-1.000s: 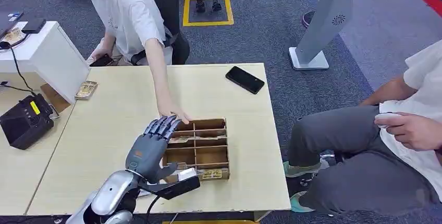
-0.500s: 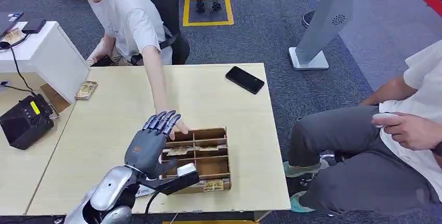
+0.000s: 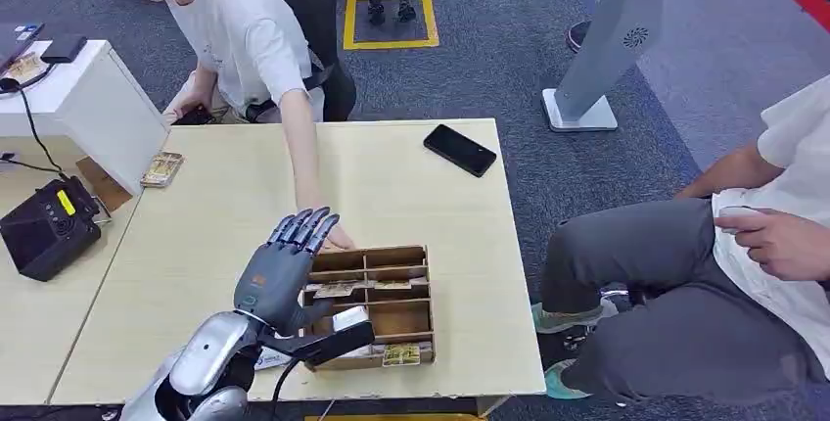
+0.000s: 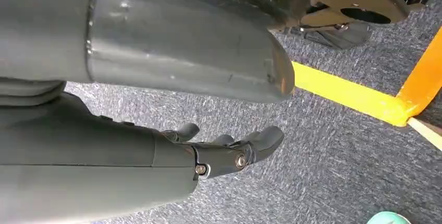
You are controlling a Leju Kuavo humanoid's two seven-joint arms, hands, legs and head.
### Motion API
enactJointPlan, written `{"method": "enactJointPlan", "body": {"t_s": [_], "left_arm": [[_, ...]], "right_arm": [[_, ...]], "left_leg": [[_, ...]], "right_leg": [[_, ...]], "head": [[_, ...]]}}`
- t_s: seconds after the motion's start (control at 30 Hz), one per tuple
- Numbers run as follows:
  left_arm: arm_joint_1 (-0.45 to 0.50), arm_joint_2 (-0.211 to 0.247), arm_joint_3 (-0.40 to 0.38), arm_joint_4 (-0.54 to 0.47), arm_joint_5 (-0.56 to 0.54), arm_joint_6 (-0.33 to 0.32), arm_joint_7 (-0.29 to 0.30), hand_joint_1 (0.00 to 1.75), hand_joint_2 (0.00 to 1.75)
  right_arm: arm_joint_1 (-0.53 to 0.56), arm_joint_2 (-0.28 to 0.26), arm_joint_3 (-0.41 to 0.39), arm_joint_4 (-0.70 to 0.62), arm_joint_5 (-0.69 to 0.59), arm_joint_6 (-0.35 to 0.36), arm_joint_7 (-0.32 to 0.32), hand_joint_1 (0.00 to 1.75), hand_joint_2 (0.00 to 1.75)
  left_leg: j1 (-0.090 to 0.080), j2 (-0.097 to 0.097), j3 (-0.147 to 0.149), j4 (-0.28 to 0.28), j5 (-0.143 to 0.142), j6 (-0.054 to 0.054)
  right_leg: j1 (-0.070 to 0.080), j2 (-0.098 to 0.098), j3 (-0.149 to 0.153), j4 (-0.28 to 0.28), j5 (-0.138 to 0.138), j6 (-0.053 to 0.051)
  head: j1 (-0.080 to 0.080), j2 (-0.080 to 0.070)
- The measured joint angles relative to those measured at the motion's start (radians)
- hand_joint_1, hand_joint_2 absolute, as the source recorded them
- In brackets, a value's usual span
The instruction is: Pass the card to the sensor for recognition and then transmit it.
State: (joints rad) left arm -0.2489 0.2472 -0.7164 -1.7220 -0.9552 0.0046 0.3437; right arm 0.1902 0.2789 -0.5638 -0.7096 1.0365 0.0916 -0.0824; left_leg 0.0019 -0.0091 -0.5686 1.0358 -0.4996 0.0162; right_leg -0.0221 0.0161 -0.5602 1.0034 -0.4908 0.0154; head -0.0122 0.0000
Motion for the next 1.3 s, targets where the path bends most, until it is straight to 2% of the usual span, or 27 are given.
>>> {"method": "enactJointPlan", "body": {"t_s": [0.17,0.33,0.53,0.87,1.3], "left_arm": [[0.0,0.0,0.0,0.008,0.011,-0.016,-0.011,0.0,1.75],[0.0,0.01,0.0,0.012,0.093,-0.047,-0.074,0.0,1.75],[-0.01,0.042,-0.005,0.012,0.161,-0.077,-0.116,0.0,1.75],[-0.028,0.084,-0.033,0.012,0.184,-0.087,-0.141,0.0,1.75],[-0.034,0.093,-0.043,0.012,0.196,-0.087,-0.146,0.0,1.75]], "right_arm": [[-0.01,-0.004,0.009,0.015,-0.011,-0.011,0.0,0.0,0.0],[-0.019,-0.012,0.023,0.034,-0.03,-0.021,0.0,0.0,0.0],[-0.031,-0.027,0.043,0.063,-0.051,-0.034,-0.003,0.0,0.0],[-0.044,-0.046,0.068,0.098,-0.07,-0.047,-0.004,0.0,0.0],[-0.048,-0.057,0.086,0.119,-0.081,-0.054,-0.005,0.0,0.0]], "left_leg": [[0.0,0.0,0.0,0.0,0.0,0.0],[0.0,0.0,0.0,0.0,0.0,0.0],[0.0,0.0,0.0,0.0,0.0,0.0],[0.0,0.0,0.0,0.0,0.0,0.0],[0.0,0.0,0.0,0.0,0.0,0.0]], "right_leg": [[0.0,0.0,0.0,0.0,0.0,0.0],[0.0,0.0,0.0,0.0,0.0,0.0],[0.0,0.0,0.0,0.0,0.0,0.0],[0.0,0.0,0.0,0.0,0.0,0.0],[0.0,0.0,0.0,0.0,0.0,0.0]], "head": [[0.0,0.0],[0.0,0.0],[0.0,0.0],[0.0,0.0],[0.0,0.0]]}}
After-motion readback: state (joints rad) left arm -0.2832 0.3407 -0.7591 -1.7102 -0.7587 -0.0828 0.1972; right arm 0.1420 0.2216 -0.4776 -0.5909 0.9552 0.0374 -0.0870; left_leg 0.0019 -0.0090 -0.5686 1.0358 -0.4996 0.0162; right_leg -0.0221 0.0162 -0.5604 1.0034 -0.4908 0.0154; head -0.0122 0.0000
